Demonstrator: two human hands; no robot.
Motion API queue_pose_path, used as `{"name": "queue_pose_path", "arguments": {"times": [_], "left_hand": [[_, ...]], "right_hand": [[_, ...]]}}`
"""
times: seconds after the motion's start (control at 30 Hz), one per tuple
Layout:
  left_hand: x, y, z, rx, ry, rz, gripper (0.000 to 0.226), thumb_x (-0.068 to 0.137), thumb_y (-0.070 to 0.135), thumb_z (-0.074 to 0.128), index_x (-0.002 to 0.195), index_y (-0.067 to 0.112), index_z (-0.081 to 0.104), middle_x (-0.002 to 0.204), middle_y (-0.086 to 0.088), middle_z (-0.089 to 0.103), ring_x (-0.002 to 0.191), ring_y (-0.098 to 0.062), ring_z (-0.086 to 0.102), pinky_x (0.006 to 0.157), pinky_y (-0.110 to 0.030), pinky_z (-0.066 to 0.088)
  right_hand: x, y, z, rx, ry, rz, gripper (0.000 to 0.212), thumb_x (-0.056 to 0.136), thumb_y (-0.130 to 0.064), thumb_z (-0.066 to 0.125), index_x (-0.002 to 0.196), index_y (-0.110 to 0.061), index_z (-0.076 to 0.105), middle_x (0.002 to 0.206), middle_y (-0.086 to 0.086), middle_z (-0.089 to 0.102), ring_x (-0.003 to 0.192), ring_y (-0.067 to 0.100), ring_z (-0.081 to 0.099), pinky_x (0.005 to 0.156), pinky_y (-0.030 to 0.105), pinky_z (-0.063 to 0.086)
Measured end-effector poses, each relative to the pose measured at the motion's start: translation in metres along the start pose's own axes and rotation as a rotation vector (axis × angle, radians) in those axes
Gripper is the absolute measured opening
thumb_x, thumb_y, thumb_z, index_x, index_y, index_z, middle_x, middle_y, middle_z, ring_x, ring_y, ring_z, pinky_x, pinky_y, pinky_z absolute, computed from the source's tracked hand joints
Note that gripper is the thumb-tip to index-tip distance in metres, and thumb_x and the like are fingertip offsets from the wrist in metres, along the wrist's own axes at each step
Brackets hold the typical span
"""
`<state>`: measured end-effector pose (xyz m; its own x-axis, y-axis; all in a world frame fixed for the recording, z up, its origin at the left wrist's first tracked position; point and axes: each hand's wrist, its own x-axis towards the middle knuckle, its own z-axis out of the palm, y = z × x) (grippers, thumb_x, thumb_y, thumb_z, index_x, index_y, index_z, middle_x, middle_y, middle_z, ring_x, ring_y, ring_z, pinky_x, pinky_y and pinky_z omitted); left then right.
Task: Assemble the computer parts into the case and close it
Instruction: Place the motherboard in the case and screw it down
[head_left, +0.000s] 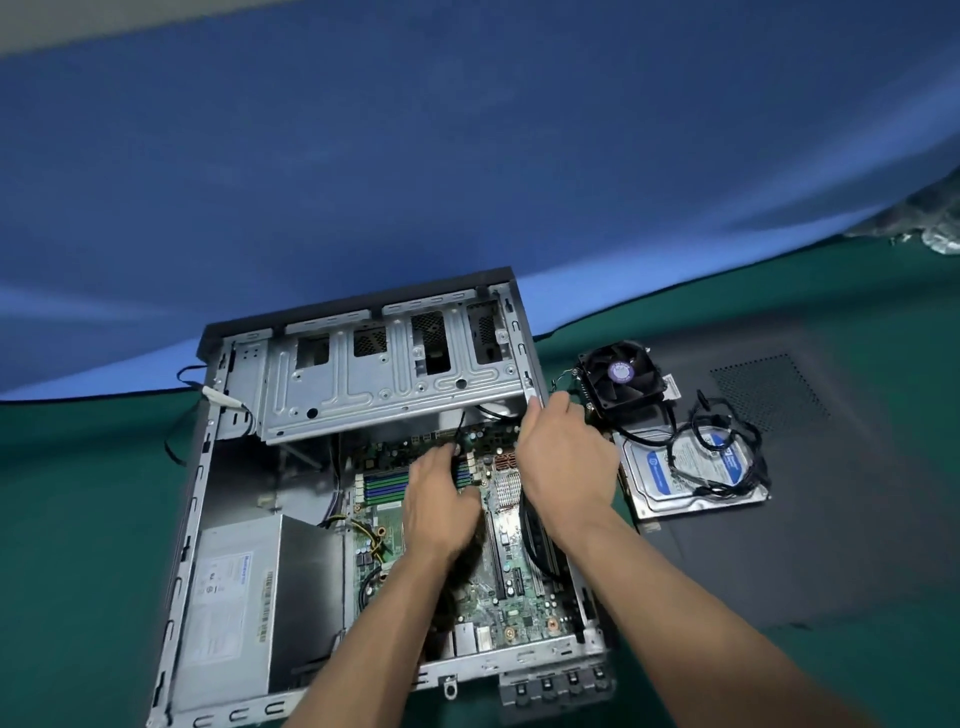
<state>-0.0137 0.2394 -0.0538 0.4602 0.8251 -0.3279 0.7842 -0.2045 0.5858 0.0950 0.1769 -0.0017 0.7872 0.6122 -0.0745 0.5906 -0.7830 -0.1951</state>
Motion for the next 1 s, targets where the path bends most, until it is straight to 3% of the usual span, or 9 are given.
{"name": "queue_pose_path", "arguments": {"times": [0.17, 0.27, 0.37, 0.47, 0.6, 0.73, 0.9, 0.93, 1.0], "left_hand": [[0.018, 0.001, 0.010, -0.022, -0.041, -0.132, 0.059, 0.086, 0.020, 0.061, 0.139, 0.013, 0.036, 0.131, -0.012, 0.041, 0.120, -0.030, 0.042, 0.103, -0.047, 0.038], [0.023, 0.002, 0.014, -0.067, -0.045, -0.157, 0.055, 0.089, 0.024, 0.060, 0.138, 0.013, 0.038, 0.131, -0.010, 0.039, 0.124, -0.030, 0.034, 0.106, -0.047, 0.030], [0.022, 0.004, 0.014, -0.020, 0.014, -0.055, 0.041, 0.094, 0.030, 0.054, 0.132, 0.014, 0.050, 0.126, -0.005, 0.050, 0.122, -0.022, 0.037, 0.105, -0.038, 0.027], [0.019, 0.006, 0.007, -0.014, 0.149, 0.032, 0.023, 0.096, 0.030, 0.052, 0.108, 0.017, 0.066, 0.106, 0.000, 0.062, 0.103, -0.015, 0.047, 0.085, -0.028, 0.032], [0.004, 0.005, -0.004, -0.048, 0.098, 0.068, 0.020, 0.095, 0.036, 0.053, 0.096, 0.020, 0.064, 0.077, 0.009, 0.063, 0.067, -0.010, 0.055, 0.058, -0.025, 0.037], [-0.006, -0.002, -0.016, -0.058, 0.015, 0.064, 0.017, 0.096, 0.030, 0.052, 0.102, 0.021, 0.064, 0.079, 0.008, 0.067, 0.070, -0.013, 0.058, 0.066, -0.028, 0.045], [-0.024, -0.022, -0.038, 0.240, -0.015, -0.006, 0.022, 0.095, 0.034, 0.052, 0.080, 0.023, 0.063, 0.075, 0.009, 0.063, 0.077, -0.015, 0.058, 0.065, -0.028, 0.041], [-0.027, -0.026, -0.042, 0.150, -0.029, -0.036, 0.025, 0.096, 0.032, 0.052, 0.077, 0.020, 0.063, 0.070, 0.006, 0.064, 0.069, -0.016, 0.059, 0.061, -0.028, 0.042], [-0.033, -0.029, -0.052, -0.264, -0.087, -0.129, 0.026, 0.096, 0.024, 0.052, 0.079, 0.012, 0.066, 0.055, 0.001, 0.060, 0.046, -0.016, 0.052, 0.049, -0.027, 0.040]], "right_hand": [[0.003, 0.000, 0.004, 0.020, -0.005, 0.010, 0.038, 0.103, -0.037, 0.017, 0.108, -0.012, 0.047, 0.101, 0.003, 0.062, 0.074, 0.020, 0.065, 0.051, 0.026, 0.033], [0.004, 0.001, 0.003, 0.023, -0.004, 0.018, 0.037, 0.103, -0.036, 0.018, 0.107, -0.012, 0.047, 0.100, 0.004, 0.062, 0.073, 0.020, 0.064, 0.052, 0.026, 0.032], [0.005, 0.000, 0.003, 0.063, -0.018, 0.015, 0.037, 0.103, -0.036, 0.019, 0.107, -0.012, 0.047, 0.104, 0.005, 0.062, 0.077, 0.023, 0.063, 0.055, 0.028, 0.032], [0.006, 0.000, 0.002, 0.101, -0.023, 0.029, 0.037, 0.102, -0.036, 0.019, 0.106, -0.011, 0.047, 0.106, 0.007, 0.062, 0.082, 0.028, 0.064, 0.057, 0.031, 0.030], [0.005, 0.000, 0.002, 0.111, -0.012, 0.035, 0.038, 0.102, -0.036, 0.020, 0.105, -0.011, 0.048, 0.105, 0.009, 0.062, 0.082, 0.030, 0.064, 0.058, 0.031, 0.029], [0.005, 0.001, 0.001, 0.151, -0.007, 0.035, 0.040, 0.102, -0.036, 0.020, 0.105, -0.009, 0.050, 0.105, 0.010, 0.062, 0.083, 0.031, 0.062, 0.061, 0.031, 0.028], [0.003, 0.003, 0.000, 0.197, 0.016, 0.022, 0.038, 0.102, -0.034, 0.023, 0.110, -0.008, 0.050, 0.109, 0.011, 0.059, 0.090, 0.029, 0.058, 0.063, 0.031, 0.030], [0.002, 0.003, -0.001, 0.218, 0.025, 0.009, 0.036, 0.102, -0.034, 0.026, 0.112, -0.008, 0.049, 0.112, 0.010, 0.056, 0.096, 0.028, 0.055, 0.066, 0.031, 0.032], [0.000, 0.003, -0.004, 0.281, 0.053, -0.040, 0.035, 0.101, -0.035, 0.034, 0.119, -0.009, 0.047, 0.117, 0.009, 0.052, 0.105, 0.025, 0.047, 0.074, 0.032, 0.035]]}}
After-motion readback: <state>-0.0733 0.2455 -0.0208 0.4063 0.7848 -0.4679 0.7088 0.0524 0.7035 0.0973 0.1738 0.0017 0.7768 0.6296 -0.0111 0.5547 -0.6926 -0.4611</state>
